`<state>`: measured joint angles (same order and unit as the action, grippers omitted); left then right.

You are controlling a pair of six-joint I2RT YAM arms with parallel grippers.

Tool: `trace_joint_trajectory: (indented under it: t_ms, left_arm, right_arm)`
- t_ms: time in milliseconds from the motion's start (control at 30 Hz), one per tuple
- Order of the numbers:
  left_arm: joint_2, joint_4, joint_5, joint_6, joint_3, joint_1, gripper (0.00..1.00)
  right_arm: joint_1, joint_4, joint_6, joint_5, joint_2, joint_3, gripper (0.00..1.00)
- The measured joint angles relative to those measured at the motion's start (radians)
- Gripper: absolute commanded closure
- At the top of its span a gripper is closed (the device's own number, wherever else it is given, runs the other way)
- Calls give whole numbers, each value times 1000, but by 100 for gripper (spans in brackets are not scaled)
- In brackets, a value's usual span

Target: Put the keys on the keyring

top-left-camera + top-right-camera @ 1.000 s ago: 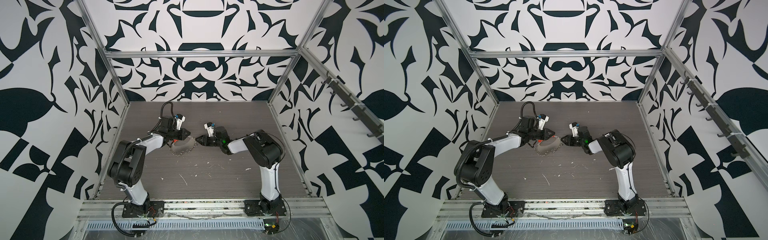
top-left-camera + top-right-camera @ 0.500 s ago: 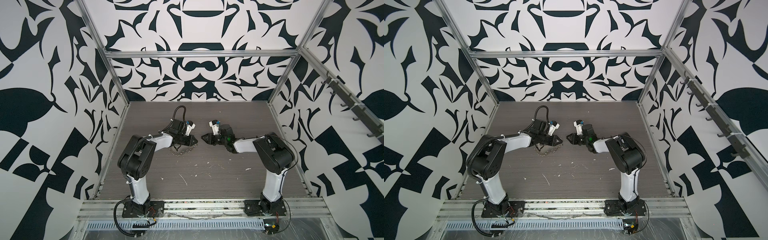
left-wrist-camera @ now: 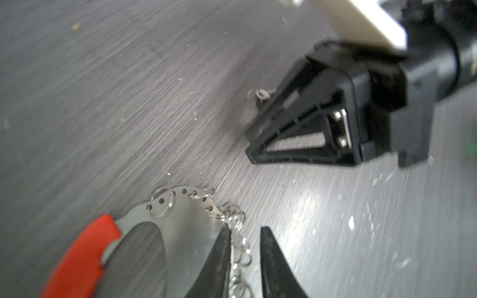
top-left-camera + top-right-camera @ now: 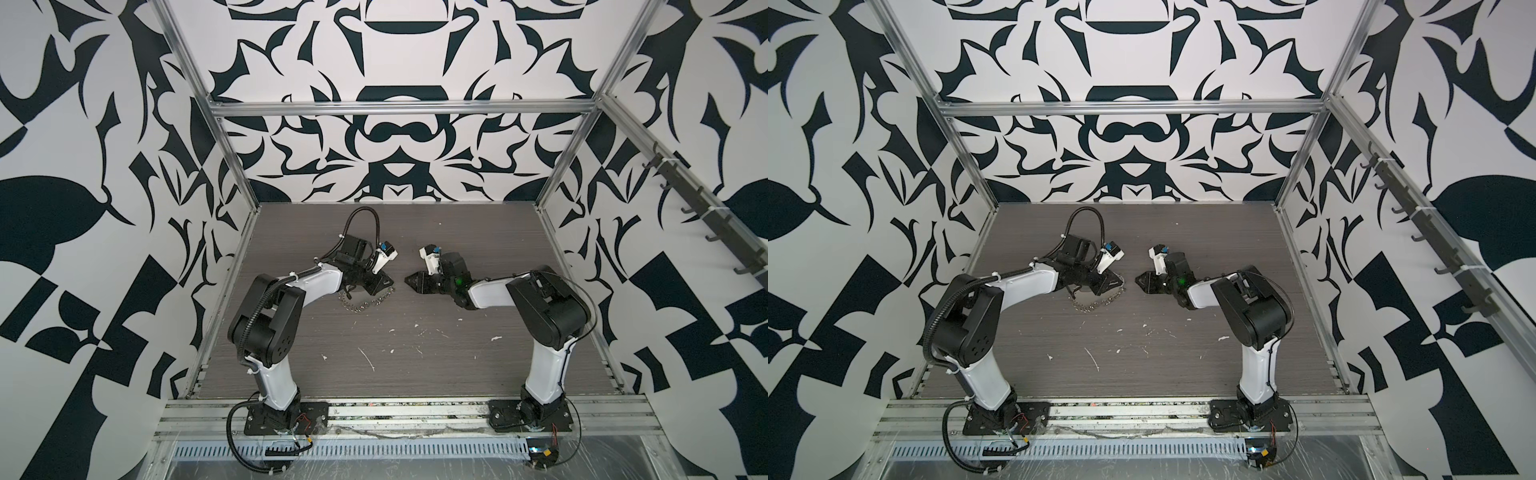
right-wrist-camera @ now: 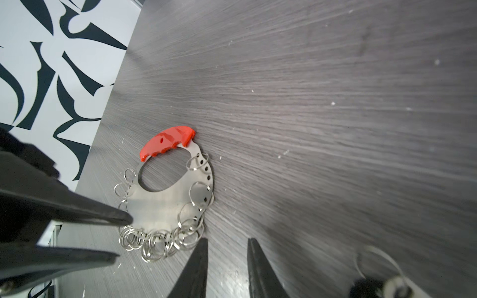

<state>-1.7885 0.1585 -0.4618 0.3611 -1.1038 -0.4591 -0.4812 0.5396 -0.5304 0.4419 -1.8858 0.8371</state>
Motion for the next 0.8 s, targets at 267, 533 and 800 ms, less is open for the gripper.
trace_joint_trajectory:
  t_ms: [267,533,800]
  left_arm:
    - [-139,293,108,344,-341,14,70]
    - [-238,438,223,550,-401,-6,70]
    - [-238,421,266,624,-401,-48,69]
  right_arm:
    - [35,-15,18,-10,95,-46,68]
    - [61,-32,34,-16,131,-60,68]
    - [63,-34,32,-11,126,-60,68]
